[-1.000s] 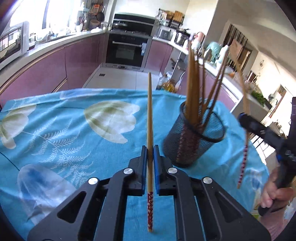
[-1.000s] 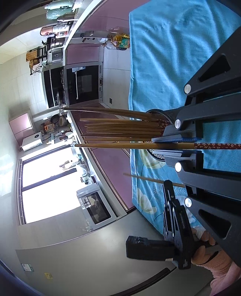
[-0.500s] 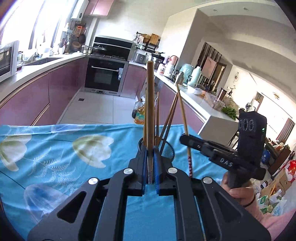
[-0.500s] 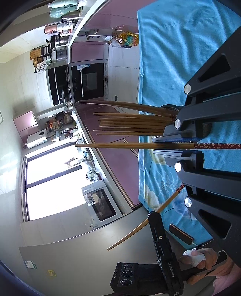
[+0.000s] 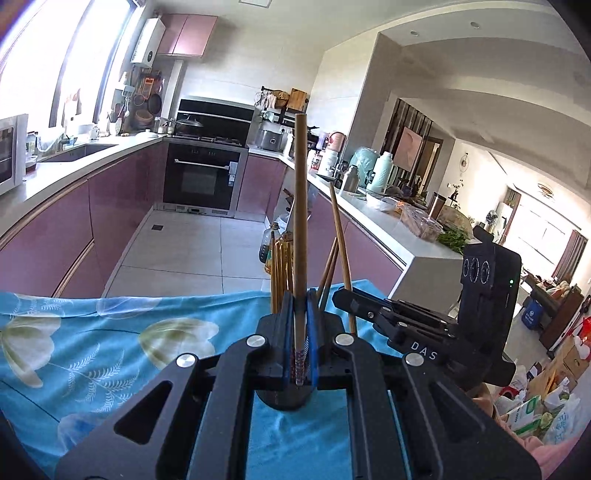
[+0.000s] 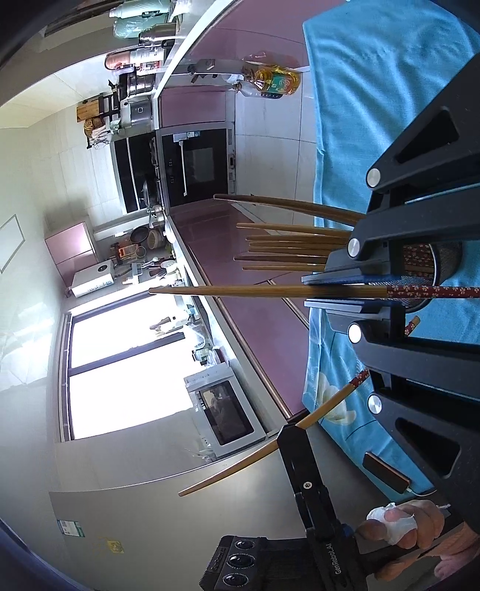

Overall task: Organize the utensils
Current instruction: 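Lower the chopstick into the mesh cup with the left tool while the right tool does likewise, then open both tools and withdraw them from the mesh cup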

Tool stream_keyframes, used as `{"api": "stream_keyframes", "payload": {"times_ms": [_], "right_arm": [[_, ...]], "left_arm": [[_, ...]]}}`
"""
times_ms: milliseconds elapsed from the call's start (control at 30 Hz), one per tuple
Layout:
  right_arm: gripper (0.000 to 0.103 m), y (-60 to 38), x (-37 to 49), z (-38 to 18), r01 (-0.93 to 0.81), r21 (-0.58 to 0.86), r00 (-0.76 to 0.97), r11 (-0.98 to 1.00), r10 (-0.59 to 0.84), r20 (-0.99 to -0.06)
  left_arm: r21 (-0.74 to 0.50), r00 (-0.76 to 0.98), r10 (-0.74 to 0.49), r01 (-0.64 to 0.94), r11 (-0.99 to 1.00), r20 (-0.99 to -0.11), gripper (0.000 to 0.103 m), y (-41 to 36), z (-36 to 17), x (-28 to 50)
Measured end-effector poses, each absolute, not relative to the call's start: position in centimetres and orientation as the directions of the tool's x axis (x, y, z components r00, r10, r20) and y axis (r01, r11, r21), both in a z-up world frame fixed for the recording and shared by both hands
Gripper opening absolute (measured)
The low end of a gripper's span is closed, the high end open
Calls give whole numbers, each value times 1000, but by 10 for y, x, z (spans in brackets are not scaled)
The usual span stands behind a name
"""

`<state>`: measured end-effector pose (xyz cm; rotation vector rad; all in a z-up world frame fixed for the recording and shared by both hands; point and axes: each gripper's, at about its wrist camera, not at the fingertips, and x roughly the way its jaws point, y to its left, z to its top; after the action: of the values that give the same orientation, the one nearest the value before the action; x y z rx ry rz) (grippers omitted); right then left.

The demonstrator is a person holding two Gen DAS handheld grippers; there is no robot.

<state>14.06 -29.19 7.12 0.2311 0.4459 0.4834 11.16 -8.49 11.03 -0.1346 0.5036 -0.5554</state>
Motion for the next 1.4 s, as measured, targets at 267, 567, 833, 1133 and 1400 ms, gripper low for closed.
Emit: {"api": "stream_keyframes", "payload": {"times_ms": [267,567,833,1133,1400], "right_arm": [[6,-291,157,76,-365,324,820,873,466,-332],[6,-289,168,67,-338,326,834,883,441,-332],[6,-287,171,65,-330,320,837,888,432,-336],[6,-284,175,63,-318,305,846,898,414,-336],[6,-277,181,48,-305,286,841,908,398,-366]], "left_arm": [[-216,733,-513,468,857,-446,8,-99,109,129],[-193,720,-491,460,867,-491,8,-112,93,144],[-190,709,-495,468,863,-503,8,-117,88,149],[-187,701,-486,462,867,-523,8,-119,80,157],[-170,680,-473,464,869,-560,8,-123,65,165]]}}
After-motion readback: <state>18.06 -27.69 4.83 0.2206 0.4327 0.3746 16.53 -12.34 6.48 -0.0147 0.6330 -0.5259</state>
